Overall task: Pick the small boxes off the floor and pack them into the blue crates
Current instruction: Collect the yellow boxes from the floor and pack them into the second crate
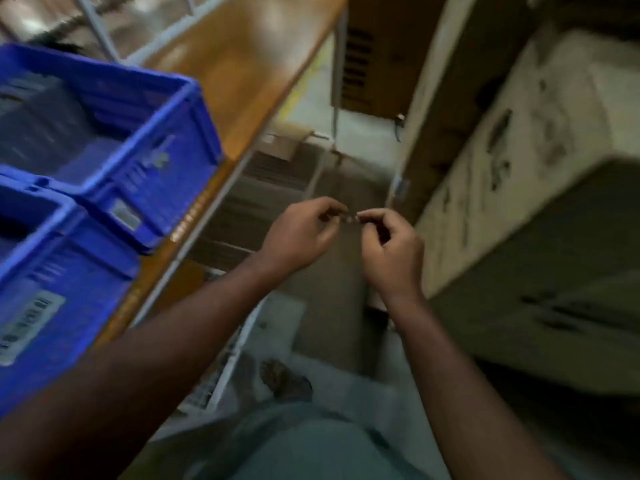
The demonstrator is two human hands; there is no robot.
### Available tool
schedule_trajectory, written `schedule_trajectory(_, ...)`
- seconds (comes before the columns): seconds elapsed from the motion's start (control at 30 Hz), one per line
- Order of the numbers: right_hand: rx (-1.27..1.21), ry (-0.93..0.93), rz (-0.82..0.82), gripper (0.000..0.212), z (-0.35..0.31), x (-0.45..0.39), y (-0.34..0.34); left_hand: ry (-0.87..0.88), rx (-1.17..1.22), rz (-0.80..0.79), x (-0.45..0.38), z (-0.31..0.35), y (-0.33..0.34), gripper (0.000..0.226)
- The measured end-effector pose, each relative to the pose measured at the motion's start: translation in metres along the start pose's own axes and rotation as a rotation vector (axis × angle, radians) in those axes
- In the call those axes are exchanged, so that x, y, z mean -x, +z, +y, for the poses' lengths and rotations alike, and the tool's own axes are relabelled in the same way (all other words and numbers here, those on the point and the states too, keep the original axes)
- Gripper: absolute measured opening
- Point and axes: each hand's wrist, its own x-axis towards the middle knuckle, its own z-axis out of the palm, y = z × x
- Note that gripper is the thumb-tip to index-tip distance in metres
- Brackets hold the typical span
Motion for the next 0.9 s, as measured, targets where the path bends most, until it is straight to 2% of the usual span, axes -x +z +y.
schedule_trajectory(0.1, 0.068, 0.180, 0.013, 0.021, 0.046, 0.076, -0.065, -0.045, 0.129, -0.171, 0.060, 0.044, 0.071, 0.028)
schedule_trajectory(0.2, 0.097, 0.431, 0.054, 0.021, 0.083, 0.157, -0.125, -0.031, 0.158, -0.423, 0.118, 0.086, 0.128, 0.032)
schedule_trajectory(0.33, 0.171, 0.646, 0.144, 0.019, 0.112, 0.264, -0.202, 0.035, 0.146, -0.682, 0.178, 0.142, 0.187, 0.033)
schedule_trajectory(0.43, 0.238, 0.759, 0.295, 0.014, 0.116, 0.338, -0.243, 0.151, 0.173, -0.843, 0.221, 0.177, 0.222, 0.029)
schedule_trajectory(0.53, 0.293, 0.867, 0.460, 0.011, 0.107, 0.407, -0.271, 0.273, 0.195, -0.967, 0.267, 0.205, 0.245, 0.030)
schedule_trajectory(0.6, 0.336, 0.928, 0.512, 0.011, 0.102, 0.450, -0.285, 0.326, 0.192, -1.034, 0.295, 0.221, 0.256, 0.030)
schedule_trajectory(0.9, 0.323, 1.093, 0.771, 0.011, 0.113, 0.583, -0.370, 0.523, 0.101, -1.137, 0.378, 0.323, 0.326, 0.030)
